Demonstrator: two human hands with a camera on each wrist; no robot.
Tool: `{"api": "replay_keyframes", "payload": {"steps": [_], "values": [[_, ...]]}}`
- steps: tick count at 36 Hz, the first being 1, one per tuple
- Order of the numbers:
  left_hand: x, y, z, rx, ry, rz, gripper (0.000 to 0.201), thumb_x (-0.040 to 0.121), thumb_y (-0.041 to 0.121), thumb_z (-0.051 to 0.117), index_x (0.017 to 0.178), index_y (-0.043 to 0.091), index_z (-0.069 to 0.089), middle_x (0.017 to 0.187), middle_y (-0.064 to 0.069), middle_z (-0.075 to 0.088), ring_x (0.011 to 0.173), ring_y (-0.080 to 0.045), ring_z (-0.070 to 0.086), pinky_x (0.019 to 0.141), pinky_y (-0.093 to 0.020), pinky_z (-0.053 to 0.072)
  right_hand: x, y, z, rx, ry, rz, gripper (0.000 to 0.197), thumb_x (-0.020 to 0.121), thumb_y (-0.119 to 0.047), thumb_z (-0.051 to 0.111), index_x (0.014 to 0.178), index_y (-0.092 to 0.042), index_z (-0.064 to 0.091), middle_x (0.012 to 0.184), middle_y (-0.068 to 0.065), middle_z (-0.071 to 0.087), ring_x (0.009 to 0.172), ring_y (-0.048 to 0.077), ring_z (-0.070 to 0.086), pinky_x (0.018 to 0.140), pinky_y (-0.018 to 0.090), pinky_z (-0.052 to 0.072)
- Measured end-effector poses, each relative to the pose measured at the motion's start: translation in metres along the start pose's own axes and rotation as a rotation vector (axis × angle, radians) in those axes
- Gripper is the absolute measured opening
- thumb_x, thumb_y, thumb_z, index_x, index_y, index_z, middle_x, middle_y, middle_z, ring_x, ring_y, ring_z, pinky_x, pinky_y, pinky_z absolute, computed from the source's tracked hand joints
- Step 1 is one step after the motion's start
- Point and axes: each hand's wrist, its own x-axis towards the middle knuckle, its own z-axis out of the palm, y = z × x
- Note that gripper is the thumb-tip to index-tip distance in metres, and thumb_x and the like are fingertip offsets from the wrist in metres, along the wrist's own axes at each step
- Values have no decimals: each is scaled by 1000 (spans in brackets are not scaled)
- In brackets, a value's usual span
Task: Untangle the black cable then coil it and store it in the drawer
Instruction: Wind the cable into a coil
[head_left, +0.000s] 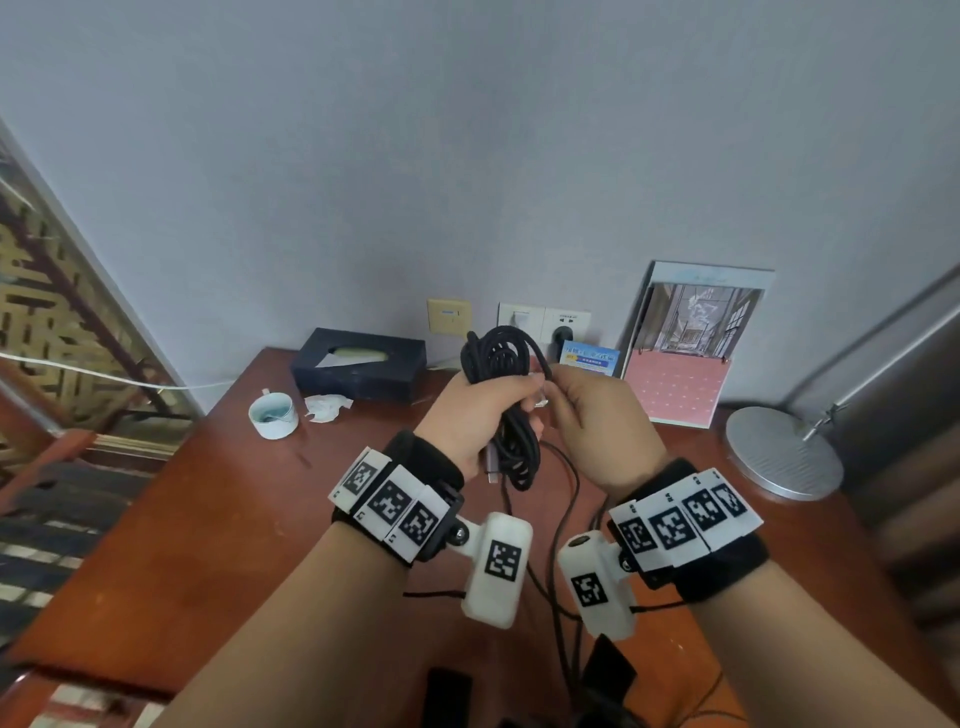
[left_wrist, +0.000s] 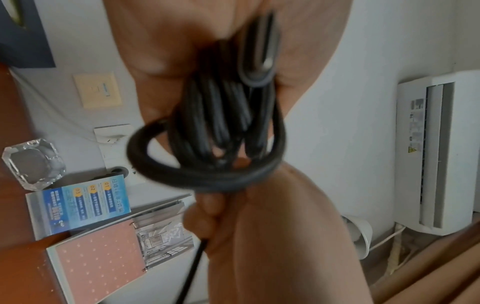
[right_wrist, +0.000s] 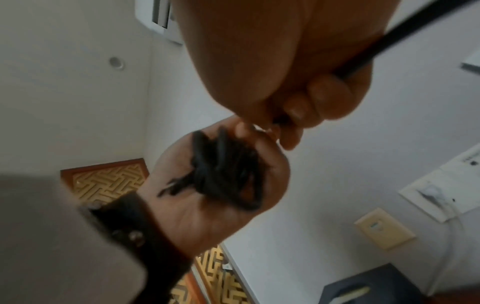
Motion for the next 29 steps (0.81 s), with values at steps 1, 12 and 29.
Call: {"api": "replay_keyframes", "payload": {"steps": [1,12,29], "values": [[1,-1,0,-8,24,7,7,91,9,61,95,3,63,60,-4,48,51,-17,51,55,-28,45,-1,-2,1,27,-42,-6,15,93,-7,46,87,-12,59,69,-7,52,64,12,47,62,23,30],[2,-10,12,-8,268,187,11,86,7,68,79,13,74,84,-11,71,82,-22,68,78,-34,53,-2,-23,3,540,-331,165,52,87,-26,38,136,-11,46,131,2,56,121,4,49,104,23,37],[-7,6,8,100,35,26,17,89,12,64,104,12,70,95,-10,69,85,-29,66,53,-31,52,-5,-25,3,606,-393,242,21,91,-13,56,111,-9,53,79,19,64,62,27,60,57,34,52]]}}
